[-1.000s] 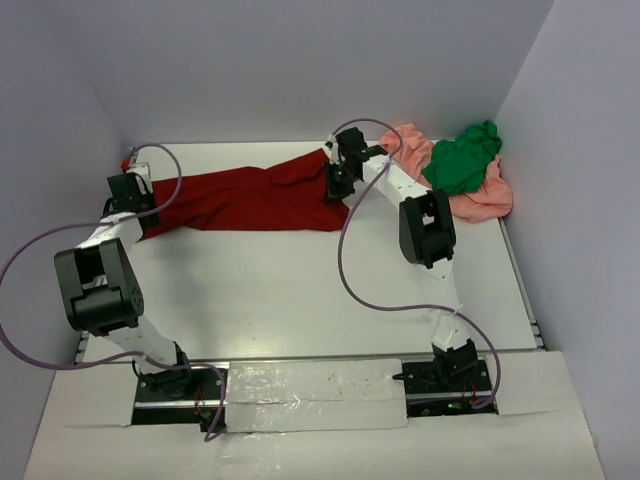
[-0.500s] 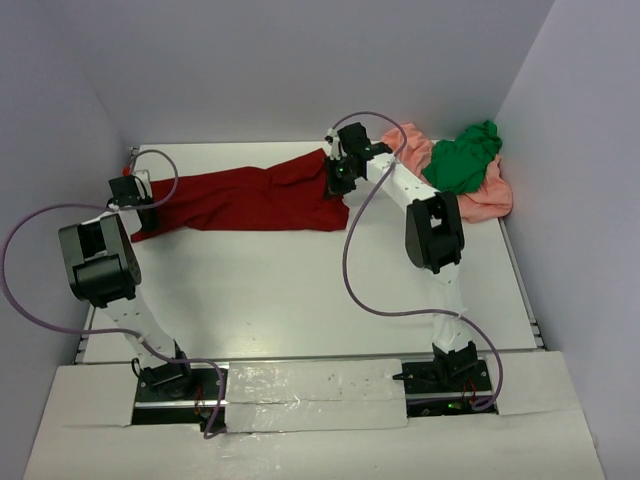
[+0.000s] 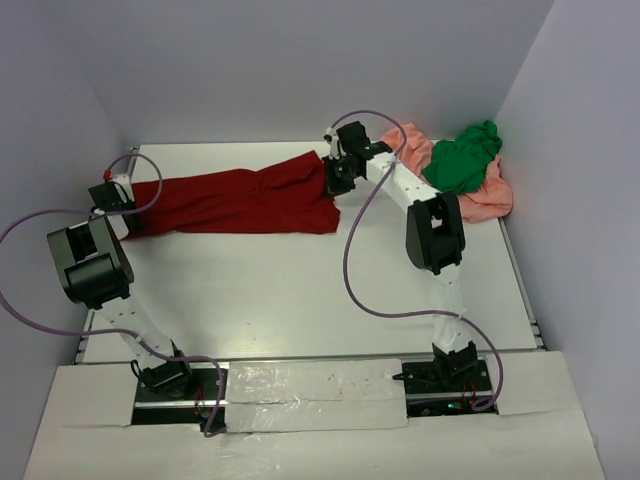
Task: Fold and stack the t-shirts
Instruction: Fold the tshirt
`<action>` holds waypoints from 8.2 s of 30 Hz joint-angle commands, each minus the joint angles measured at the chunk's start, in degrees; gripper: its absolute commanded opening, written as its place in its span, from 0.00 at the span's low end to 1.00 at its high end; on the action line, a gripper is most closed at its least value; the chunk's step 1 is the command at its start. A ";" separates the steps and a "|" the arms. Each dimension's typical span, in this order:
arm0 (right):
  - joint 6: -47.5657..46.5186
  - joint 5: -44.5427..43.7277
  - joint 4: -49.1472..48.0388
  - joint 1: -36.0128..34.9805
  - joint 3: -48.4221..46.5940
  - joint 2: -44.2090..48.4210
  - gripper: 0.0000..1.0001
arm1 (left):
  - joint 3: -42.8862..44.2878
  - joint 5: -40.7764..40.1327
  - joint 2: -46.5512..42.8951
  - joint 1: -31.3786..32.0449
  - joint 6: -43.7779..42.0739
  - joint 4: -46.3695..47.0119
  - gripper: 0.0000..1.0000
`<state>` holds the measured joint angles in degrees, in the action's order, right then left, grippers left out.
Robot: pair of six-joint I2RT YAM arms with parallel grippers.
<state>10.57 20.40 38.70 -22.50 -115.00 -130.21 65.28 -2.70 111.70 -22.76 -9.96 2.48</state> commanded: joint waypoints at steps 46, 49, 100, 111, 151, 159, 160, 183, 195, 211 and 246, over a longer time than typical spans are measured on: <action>-0.64 -9.33 9.90 -7.47 -24.84 -19.64 0.00 | -3.84 4.98 -8.69 -2.11 -2.88 -5.12 0.00; -0.46 -8.89 9.73 -6.59 -22.03 -18.68 0.00 | -3.23 4.81 -9.31 -2.02 -2.88 -5.73 0.00; -8.98 -13.63 -0.03 -1.49 3.82 9.45 0.00 | 3.96 8.41 2.62 1.84 -1.12 3.42 0.00; -8.72 -11.88 4.01 -1.32 0.75 15.07 0.00 | 6.44 10.86 4.31 2.72 -12.44 -24.21 0.00; -5.12 -4.24 8.59 6.86 0.04 30.81 0.00 | 28.12 40.02 9.05 61.41 -35.39 -78.67 0.00; -5.03 -3.71 8.24 6.95 0.91 30.02 0.00 | 42.29 48.40 12.84 68.99 -31.98 -80.18 0.00; -5.12 -3.70 8.15 6.95 1.35 29.93 0.00 | 43.35 48.58 11.62 68.56 -31.18 -77.83 0.00; -5.56 -1.59 3.84 6.95 11.55 32.13 0.00 | 36.12 15.36 15.37 53.26 -0.50 -9.85 0.00; -5.38 -1.60 3.93 7.65 13.40 35.82 0.00 | 57.40 9.83 33.38 49.48 2.39 -11.43 0.00; -4.41 -1.68 5.51 10.28 11.90 38.72 0.00 | 69.05 7.37 41.33 48.52 4.59 -6.98 0.00; -4.94 -1.86 1.47 10.64 19.73 38.02 0.00 | 77.11 22.39 43.86 48.78 7.49 -50.29 0.00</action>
<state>5.52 18.50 42.17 -12.32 -94.28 -92.31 141.62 15.46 152.75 25.76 -4.32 -42.17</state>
